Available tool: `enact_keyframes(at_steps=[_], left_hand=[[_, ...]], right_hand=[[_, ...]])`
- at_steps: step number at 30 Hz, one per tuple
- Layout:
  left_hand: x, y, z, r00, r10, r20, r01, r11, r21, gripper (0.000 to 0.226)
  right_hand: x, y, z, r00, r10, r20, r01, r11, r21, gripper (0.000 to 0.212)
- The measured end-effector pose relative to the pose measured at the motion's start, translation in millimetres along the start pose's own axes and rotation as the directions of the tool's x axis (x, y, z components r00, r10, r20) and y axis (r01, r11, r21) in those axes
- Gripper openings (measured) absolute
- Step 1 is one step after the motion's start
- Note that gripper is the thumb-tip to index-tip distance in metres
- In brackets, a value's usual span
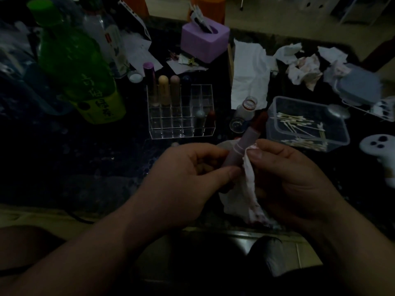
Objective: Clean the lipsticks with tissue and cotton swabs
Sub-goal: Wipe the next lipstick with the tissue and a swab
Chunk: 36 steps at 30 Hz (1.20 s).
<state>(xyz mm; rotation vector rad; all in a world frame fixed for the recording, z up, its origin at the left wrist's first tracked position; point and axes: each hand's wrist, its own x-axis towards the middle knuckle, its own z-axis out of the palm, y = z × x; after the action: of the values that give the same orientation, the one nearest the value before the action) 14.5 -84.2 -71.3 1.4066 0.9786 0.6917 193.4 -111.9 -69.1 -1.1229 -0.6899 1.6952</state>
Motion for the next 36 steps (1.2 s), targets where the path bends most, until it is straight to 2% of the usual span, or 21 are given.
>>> enact_keyframes(at_steps=[3,4,7,11,14,19,22,25,27,32,34,35,36], left_hand=[[0,-1,0,0.999,0.039,-0.035,-0.039,0.999,-0.009,0.02],[0,-1,0,0.998,0.054,-0.034,-0.054,0.999,0.002,0.021],[-1,1,-1,0.999,0.019,0.032,-0.019,1.0,-0.002,0.022],[-1,3,-8,0.975,-0.086,0.207,0.109,0.988,-0.105,0.02],[-2,6,-6,0.987,-0.059,0.152,0.079,0.988,-0.13,0.018],[0,1,-2,0.999,-0.024,-0.033,0.02,0.995,-0.101,0.016],[0,2,-3,1.0,-0.011,0.024,0.012,0.999,-0.045,0.019],[-1,4,-5,0.989,-0.032,0.143,0.046,0.994,-0.098,0.013],[0,3,-6,0.991,-0.032,0.127,0.039,0.998,-0.051,0.017],[0,0,0,0.996,-0.043,-0.081,0.048,0.997,0.054,0.023],[-1,-2,1,0.991,-0.025,-0.135,0.046,0.986,0.158,0.028],[-1,-2,2,0.989,-0.015,-0.147,0.043,0.982,0.185,0.029],[-1,-2,3,0.988,-0.015,-0.153,0.044,0.981,0.189,0.029]], right_hand=[[2,2,-2,0.997,0.055,0.059,-0.055,0.998,0.005,0.06],[1,2,1,0.996,0.058,0.068,-0.059,0.998,0.01,0.062],[1,3,1,0.996,0.049,0.077,-0.051,0.998,0.026,0.051],[2,1,-2,0.996,0.06,0.072,-0.064,0.997,0.05,0.064],[1,1,-3,0.996,0.057,0.063,-0.06,0.998,0.034,0.068],[1,1,-1,0.995,0.04,0.087,-0.045,0.998,0.051,0.052],[1,-1,2,0.995,0.058,0.084,-0.064,0.995,0.076,0.054],[0,-2,2,0.994,0.062,0.09,-0.069,0.995,0.074,0.069],[0,0,1,0.994,0.049,0.102,-0.055,0.997,0.056,0.073],[2,1,1,0.995,0.059,0.08,-0.062,0.997,0.038,0.051],[0,1,0,0.994,0.073,0.086,-0.072,0.997,-0.014,0.021],[-1,2,1,0.994,0.078,0.079,-0.077,0.997,-0.017,0.013],[-1,3,1,0.994,0.085,0.073,-0.084,0.996,-0.019,0.014]])
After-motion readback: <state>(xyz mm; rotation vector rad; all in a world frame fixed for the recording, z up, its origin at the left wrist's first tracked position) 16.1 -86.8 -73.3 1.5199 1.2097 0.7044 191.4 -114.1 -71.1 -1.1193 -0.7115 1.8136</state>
